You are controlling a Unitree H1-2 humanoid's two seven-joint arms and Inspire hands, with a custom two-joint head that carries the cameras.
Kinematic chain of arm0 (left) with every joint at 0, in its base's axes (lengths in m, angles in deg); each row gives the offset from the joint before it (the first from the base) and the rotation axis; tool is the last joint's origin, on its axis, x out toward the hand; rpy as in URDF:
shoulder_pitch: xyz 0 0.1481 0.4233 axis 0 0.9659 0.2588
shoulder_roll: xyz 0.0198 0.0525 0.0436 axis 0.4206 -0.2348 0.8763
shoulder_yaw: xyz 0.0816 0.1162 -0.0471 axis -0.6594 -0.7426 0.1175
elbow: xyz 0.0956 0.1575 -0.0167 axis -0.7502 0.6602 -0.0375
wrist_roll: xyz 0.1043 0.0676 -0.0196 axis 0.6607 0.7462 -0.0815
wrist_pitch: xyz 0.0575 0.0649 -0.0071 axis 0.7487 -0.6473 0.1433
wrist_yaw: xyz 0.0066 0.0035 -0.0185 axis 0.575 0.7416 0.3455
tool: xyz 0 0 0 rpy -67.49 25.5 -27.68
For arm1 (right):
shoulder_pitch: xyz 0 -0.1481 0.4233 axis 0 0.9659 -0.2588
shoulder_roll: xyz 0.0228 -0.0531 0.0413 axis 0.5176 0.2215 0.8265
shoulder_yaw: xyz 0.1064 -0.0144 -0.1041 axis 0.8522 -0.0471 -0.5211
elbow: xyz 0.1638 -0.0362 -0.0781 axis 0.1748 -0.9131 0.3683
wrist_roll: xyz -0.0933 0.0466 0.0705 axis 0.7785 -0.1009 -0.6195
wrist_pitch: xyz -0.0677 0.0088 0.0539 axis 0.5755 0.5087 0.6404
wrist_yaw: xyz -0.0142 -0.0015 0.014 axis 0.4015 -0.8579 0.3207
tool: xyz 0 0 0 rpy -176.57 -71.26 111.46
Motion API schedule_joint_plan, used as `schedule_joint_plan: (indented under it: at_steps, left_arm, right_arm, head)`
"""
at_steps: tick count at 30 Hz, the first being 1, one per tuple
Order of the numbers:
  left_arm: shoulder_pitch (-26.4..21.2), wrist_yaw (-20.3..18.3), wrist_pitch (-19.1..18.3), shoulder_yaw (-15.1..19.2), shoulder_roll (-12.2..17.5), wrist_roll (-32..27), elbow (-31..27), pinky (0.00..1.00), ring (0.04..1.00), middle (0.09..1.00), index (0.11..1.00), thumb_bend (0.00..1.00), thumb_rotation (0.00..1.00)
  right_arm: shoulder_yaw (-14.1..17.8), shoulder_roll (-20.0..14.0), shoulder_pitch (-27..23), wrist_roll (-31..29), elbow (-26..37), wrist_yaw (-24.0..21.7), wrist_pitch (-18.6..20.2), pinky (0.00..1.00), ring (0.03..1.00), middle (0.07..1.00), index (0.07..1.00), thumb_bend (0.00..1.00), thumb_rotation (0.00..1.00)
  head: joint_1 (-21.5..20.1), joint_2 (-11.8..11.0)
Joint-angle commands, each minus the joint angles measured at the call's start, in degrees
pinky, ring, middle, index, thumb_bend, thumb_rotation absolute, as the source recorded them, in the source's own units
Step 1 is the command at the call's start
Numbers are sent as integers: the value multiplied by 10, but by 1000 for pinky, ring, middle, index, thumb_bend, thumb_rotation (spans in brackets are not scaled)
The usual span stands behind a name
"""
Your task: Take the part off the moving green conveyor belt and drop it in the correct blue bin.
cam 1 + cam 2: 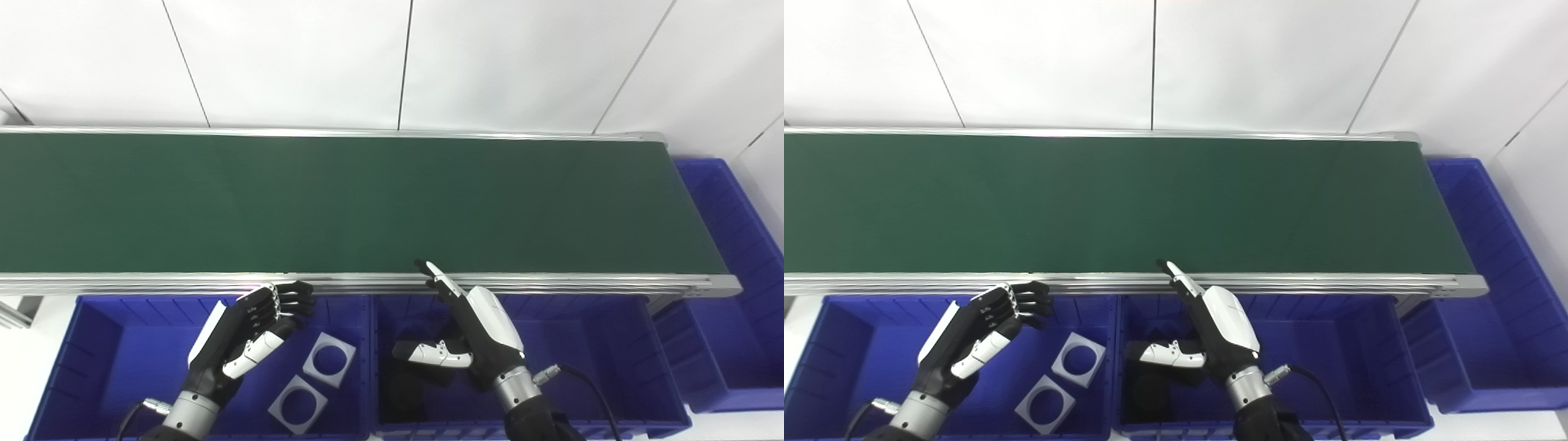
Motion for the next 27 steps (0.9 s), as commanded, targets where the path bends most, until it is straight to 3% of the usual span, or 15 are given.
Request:
schedule_joint_plan:
  at_steps: [1,5,9,14,19,27]
  left_arm:
    - [-7,-4,26,-1,0,-4,-8,558,633,670,691,688,667]
    - [-6,-2,26,-3,-4,-3,-6,570,635,674,691,677,651]
    - [-5,-3,34,-7,-6,0,-1,570,632,675,694,668,637]
    - [-4,-1,34,-11,-10,0,2,580,641,681,695,711,632]
    - [-4,1,45,-12,-15,6,14,578,648,687,694,714,624]
    - [-2,16,46,-12,-26,34,18,598,696,736,715,740,644]
  right_arm:
    - [2,20,-5,-47,27,7,-38,711,811,870,897,831,739]
    - [3,49,0,-134,35,-7,-38,711,799,842,883,817,749]
    - [-7,70,5,-169,28,-8,-44,708,784,818,872,758,758]
    - [-6,81,4,-196,-45,0,-104,690,757,795,863,744,725]
    - [3,73,-7,-216,-105,-9,-146,690,754,792,865,789,661]
    - [6,47,-18,-203,-141,-15,-170,716,778,813,880,830,654]
  head:
    - [5,-2]
    - [20,-9]
    - [35,-14]
    - [60,-20]
    - [77,-27]
    - [108,-42]
